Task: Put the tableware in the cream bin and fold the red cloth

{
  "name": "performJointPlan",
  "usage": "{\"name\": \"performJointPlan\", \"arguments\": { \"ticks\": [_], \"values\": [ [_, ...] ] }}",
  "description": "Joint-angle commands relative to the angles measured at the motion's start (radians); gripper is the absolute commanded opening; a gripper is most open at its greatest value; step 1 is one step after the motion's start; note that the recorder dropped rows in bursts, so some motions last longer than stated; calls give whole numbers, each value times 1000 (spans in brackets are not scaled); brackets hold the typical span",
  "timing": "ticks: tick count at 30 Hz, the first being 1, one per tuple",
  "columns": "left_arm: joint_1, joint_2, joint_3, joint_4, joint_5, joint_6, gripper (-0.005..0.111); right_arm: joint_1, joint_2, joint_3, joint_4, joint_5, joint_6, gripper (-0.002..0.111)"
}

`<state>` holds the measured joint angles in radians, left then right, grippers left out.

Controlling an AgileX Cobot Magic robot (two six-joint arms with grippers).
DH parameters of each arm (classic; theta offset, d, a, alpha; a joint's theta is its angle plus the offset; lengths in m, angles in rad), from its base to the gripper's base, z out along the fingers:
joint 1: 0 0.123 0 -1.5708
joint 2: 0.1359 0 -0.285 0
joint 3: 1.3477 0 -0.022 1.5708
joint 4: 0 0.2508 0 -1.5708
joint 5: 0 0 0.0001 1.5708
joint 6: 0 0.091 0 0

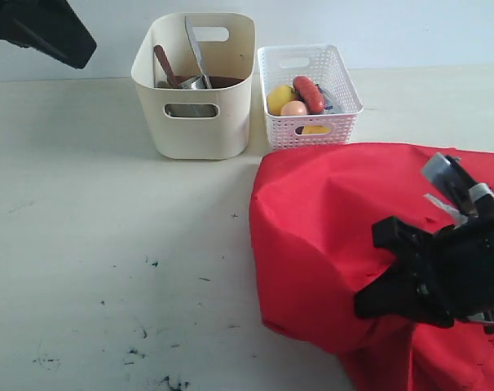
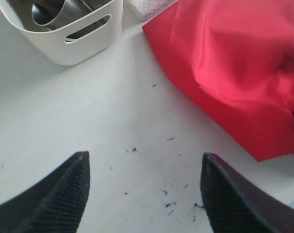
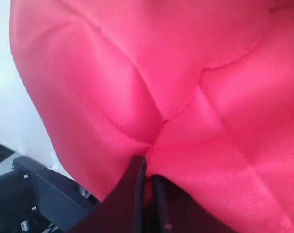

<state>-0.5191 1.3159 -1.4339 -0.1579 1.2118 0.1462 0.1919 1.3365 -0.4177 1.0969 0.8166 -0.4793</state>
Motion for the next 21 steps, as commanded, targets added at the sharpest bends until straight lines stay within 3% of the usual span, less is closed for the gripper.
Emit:
{"name": "performJointPlan", "arguments": {
  "ticks": [1, 4, 7, 9, 12, 15, 21],
  "values": [
    [1, -8, 2, 4, -22, -10, 63, 156, 13, 8, 70, -109, -4, 11],
    [1, -8, 2, 4, -22, -10, 63, 165, 20, -6, -112, -172, 93, 38],
    [1, -8, 2, 4, -22, -10, 63, 165, -34, -128, -610, -61, 465, 67],
    [1, -8, 2, 2, -22, -10, 63, 165, -74, -194, -709, 12, 513, 75],
    [1, -8, 2, 1, -20, -10, 63, 159, -160, -327, -853, 133, 563, 81],
    [1, -8, 2, 1, -18, -10, 63, 72, -176, -382, -910, 226, 571, 81],
    [1, -8, 2, 1, -18, 4, 63, -67, -133, -374, -915, 150, 571, 81]
  ]
}}
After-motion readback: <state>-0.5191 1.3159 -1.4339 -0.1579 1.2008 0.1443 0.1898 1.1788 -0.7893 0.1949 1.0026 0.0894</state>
